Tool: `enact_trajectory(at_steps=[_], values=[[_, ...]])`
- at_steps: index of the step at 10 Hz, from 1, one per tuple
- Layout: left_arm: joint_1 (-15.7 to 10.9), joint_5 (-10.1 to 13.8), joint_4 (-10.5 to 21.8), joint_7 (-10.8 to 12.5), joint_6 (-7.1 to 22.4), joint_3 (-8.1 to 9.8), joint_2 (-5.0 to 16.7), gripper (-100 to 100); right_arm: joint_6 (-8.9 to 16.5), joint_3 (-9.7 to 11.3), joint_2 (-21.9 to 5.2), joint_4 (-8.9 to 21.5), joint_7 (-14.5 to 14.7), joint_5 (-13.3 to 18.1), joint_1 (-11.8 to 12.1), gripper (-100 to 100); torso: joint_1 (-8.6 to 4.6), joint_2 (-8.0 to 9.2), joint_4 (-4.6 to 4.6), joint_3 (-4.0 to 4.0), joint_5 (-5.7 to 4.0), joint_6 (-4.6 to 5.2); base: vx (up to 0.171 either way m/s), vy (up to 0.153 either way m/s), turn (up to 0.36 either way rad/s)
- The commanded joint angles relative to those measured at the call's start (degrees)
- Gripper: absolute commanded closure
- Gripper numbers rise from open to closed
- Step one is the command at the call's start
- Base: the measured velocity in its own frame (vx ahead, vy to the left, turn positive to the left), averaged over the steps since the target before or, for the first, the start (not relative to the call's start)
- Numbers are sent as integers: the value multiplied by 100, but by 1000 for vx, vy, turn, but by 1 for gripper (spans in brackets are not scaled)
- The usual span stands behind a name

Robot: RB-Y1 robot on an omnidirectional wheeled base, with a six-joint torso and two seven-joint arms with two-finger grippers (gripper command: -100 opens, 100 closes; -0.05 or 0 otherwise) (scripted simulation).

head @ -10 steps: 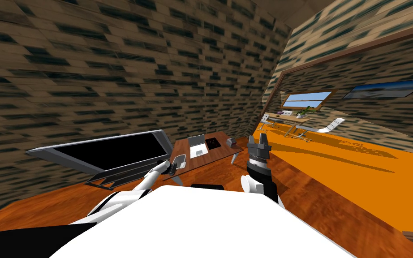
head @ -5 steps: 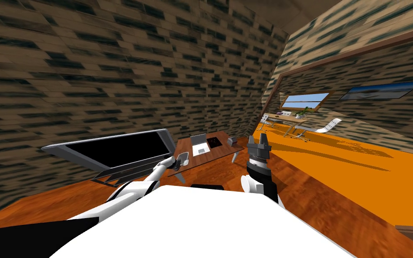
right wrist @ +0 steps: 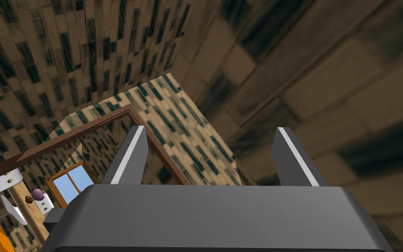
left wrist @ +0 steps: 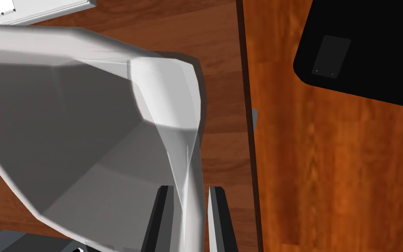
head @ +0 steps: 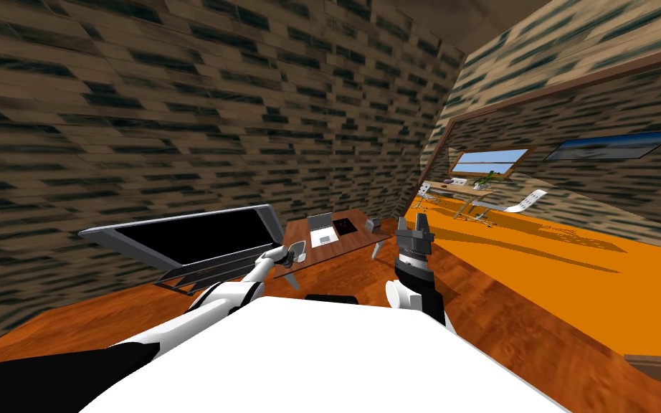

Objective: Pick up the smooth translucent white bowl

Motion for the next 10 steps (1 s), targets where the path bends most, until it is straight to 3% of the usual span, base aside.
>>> enact_trajectory(at_steps=[1, 2, 3, 5, 6, 7, 9, 10], values=[[-4, -185, -5, 159, 8, -1, 4, 100, 0, 0, 0, 0, 0, 0, 0, 0, 0, 0, 0, 0, 0, 0, -6, -15, 17], [-293, -399, 11, 388, 129, -21, -270, 100, 0, 0, 0, 0, 0, 0, 0, 0, -10, -10, 0, -4, -4, 3, -111, 85, 55], [-423, -566, 11, 517, 129, -21, -270, 100, 0, -1, -1, 0, 0, 0, -1, 0, 8, 15, 6, 9, 4, 12, -133, 103, -29], [-423, -870, 11, 761, 129, -21, -270, 100, 0, 0, 0, 0, 0, 0, 0, 0, 10, 17, 15, 16, -6, 3, -26, 41, -3], [-715, -1050, 28, 959, 249, -42, -545, 100, 0, 0, 0, 0, 0, 0, 0, 0, -3, 3, 12, 8, -9, 5, -87, 90, 52], [-843, -1176, 28, 1055, 249, -42, -545, 100, 0, -1, -1, 0, 0, 0, -1, 0, 8, 21, 16, 18, -4, 12, -101, 105, -14], [-843, -1511, 28, 1357, 249, -42, -545, 100, 0, 0, 0, 0, 0, 0, 0, 0, -1, 27, 28, 28, -13, 8, -43, 34, -6], [-843, -1576, 28, 1363, 249, -42, -545, 100, 0, 0, 0, 0, 0, 0, 0, 0, -14, 20, 27, 24, -16, 6, 0, -5, 7]])
